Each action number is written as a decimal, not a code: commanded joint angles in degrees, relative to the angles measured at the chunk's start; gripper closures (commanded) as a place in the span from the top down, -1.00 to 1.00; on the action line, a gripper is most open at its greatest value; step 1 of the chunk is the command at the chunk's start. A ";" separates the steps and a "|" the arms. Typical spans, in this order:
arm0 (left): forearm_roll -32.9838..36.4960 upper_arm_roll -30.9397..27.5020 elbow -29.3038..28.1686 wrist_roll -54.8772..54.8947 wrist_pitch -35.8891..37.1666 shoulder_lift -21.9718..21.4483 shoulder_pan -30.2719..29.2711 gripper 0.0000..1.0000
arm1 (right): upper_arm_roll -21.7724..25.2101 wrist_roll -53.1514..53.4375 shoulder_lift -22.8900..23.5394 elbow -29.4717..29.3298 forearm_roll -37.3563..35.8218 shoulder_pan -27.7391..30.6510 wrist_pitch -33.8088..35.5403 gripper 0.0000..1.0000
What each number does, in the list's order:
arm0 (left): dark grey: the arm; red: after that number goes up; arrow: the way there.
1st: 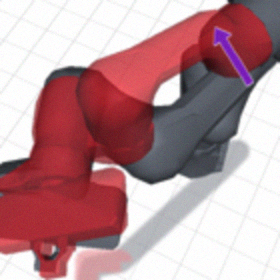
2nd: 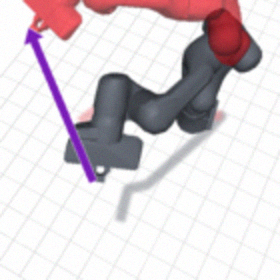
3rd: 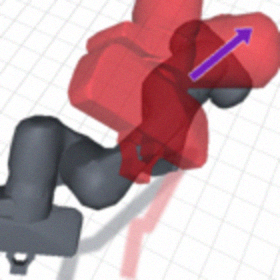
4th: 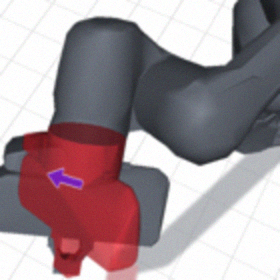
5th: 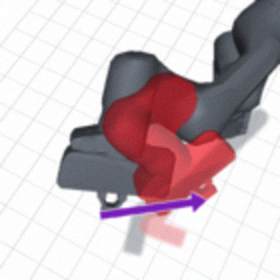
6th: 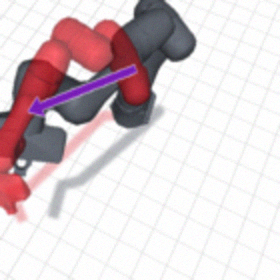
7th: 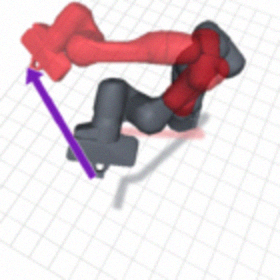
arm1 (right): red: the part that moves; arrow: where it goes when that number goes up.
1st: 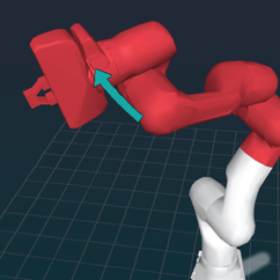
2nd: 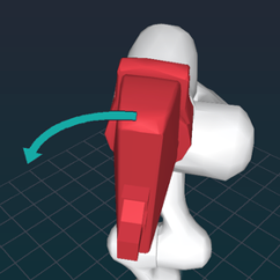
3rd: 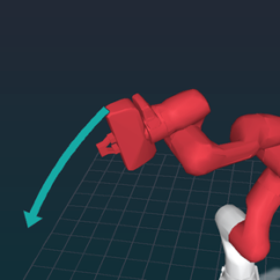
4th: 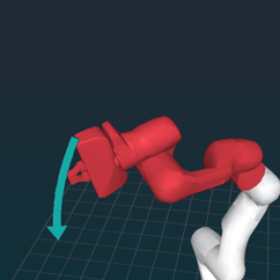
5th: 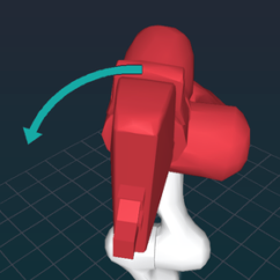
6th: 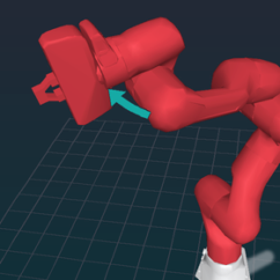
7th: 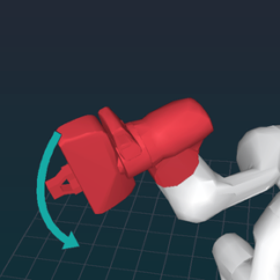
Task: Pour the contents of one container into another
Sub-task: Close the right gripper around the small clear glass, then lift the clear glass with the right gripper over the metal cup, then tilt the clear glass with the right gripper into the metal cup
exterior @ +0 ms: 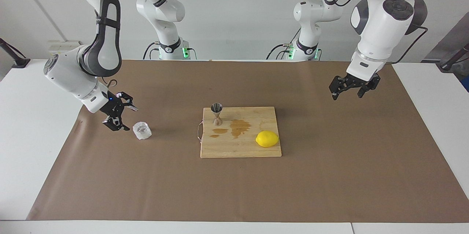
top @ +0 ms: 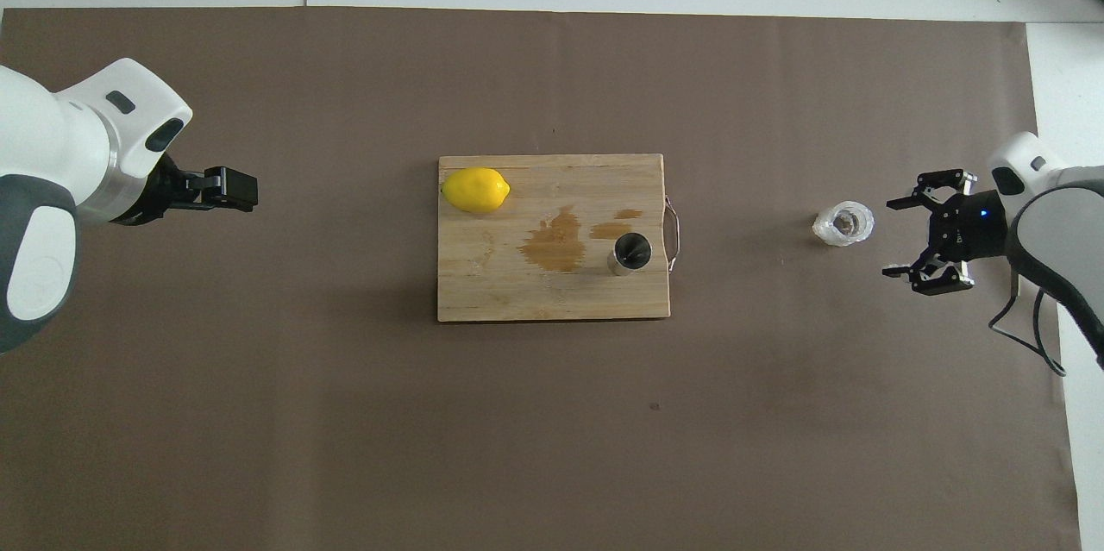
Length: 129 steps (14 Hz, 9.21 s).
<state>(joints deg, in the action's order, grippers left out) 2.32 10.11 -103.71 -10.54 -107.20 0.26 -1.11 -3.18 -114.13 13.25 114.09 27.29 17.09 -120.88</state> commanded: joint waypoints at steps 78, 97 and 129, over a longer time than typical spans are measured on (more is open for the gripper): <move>-4.08 -6.94 8.43 4.57 20.19 -5.98 2.25 1.00 | -1.48 39.69 -2.00 -6.78 -22.97 -33.78 -0.15 -0.16; -4.08 -6.94 8.43 4.57 20.19 -5.98 2.25 1.00 | -2.45 46.37 -3.67 -5.20 -45.12 -39.14 -1.20 -0.13; -4.08 -6.94 8.43 4.57 20.19 -5.98 2.25 1.00 | -3.06 43.39 -6.31 -4.06 -36.00 -36.43 0.38 -0.12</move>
<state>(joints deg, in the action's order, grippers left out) -1.85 3.47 -94.81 -5.78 -87.75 -4.79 0.94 -5.48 -67.39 8.21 109.29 -11.53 -21.82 -121.35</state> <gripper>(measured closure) 0.000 0.502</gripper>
